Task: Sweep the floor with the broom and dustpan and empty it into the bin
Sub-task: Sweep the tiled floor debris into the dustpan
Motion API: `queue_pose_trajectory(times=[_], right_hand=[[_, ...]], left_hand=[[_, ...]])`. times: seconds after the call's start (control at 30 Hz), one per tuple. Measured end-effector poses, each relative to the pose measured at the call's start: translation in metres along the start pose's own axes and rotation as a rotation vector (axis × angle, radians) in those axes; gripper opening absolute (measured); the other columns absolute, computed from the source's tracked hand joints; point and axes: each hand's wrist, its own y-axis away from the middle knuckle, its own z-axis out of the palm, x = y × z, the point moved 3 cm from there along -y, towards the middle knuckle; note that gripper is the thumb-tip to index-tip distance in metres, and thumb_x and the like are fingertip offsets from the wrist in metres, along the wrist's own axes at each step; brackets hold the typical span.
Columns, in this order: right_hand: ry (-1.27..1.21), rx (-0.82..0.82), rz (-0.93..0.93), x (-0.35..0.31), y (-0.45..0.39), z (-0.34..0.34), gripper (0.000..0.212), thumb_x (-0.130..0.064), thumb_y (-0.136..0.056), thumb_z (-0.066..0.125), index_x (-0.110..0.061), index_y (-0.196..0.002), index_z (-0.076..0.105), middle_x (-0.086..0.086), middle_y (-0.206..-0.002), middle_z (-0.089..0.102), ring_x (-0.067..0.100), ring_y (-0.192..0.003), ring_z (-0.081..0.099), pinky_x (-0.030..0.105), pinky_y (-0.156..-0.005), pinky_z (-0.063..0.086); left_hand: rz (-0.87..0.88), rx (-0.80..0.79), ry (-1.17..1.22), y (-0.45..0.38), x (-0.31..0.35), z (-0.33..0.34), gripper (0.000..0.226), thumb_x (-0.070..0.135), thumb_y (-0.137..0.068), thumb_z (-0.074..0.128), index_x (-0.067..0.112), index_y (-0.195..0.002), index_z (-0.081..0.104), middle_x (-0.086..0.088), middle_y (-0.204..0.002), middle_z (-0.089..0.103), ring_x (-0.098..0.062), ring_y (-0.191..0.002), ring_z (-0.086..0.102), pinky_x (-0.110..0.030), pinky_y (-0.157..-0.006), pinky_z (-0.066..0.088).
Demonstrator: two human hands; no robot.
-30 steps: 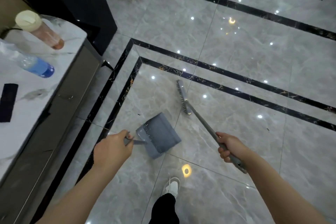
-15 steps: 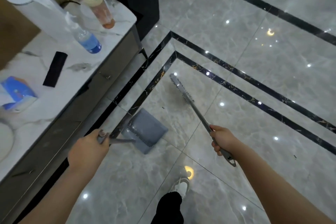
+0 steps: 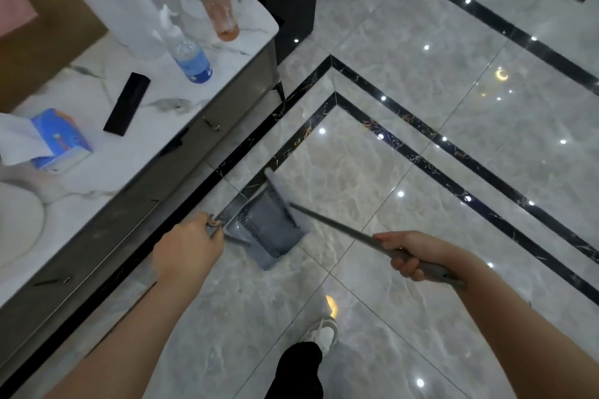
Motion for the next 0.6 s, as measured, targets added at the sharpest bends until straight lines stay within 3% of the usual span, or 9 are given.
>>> queue_pose_trajectory(times=[0.13,0.3,0.43,0.6], right_hand=[[0.064,0.186,-0.113,-0.025,0.004,-0.004,0.046,-0.011,-0.098,0.032,-0.022,-0.142,0.039,0.001,-0.053,0.033,0.005,-0.028,0.029,0.013,-0.029,0.026],[0.218,0.380,-0.202,-0.048,-0.016,0.019,0.049,-0.012,-0.095,0.031,-0.026,-0.140,0.043,0.007,-0.059,0.040,0.013,-0.041,0.035,0.021,-0.039,0.030],[0.328,0.403,-0.226,-0.063,-0.046,0.041,0.047,-0.009,-0.095,0.028,-0.019,-0.139,0.042,0.009,-0.063,0.044,0.017,-0.048,0.040,0.023,-0.043,0.034],[0.528,0.366,-0.211,-0.062,-0.067,0.063,0.055,-0.007,-0.093,0.030,-0.016,-0.147,0.031,0.010,-0.061,0.049,0.019,-0.047,0.046,0.023,-0.040,0.038]], left_hand=[[-0.038,-0.018,0.003,-0.004,-0.011,-0.002,0.023,0.031,-0.088,0.053,0.011,-0.088,0.065,-0.015,-0.069,0.064,-0.029,-0.057,0.049,-0.029,-0.052,0.039],[-0.174,0.019,0.113,-0.007,-0.034,-0.008,0.022,0.029,-0.086,0.055,0.011,-0.092,0.065,-0.014,-0.065,0.062,-0.030,-0.057,0.052,-0.028,-0.051,0.041],[-0.259,0.057,0.179,-0.006,-0.044,-0.005,0.023,0.026,-0.087,0.055,0.005,-0.090,0.064,-0.021,-0.070,0.063,-0.029,-0.059,0.047,-0.034,-0.055,0.041],[-0.259,0.044,0.137,-0.016,-0.038,-0.004,0.025,0.028,-0.088,0.054,0.006,-0.094,0.064,-0.021,-0.073,0.064,-0.029,-0.060,0.049,-0.030,-0.053,0.036]])
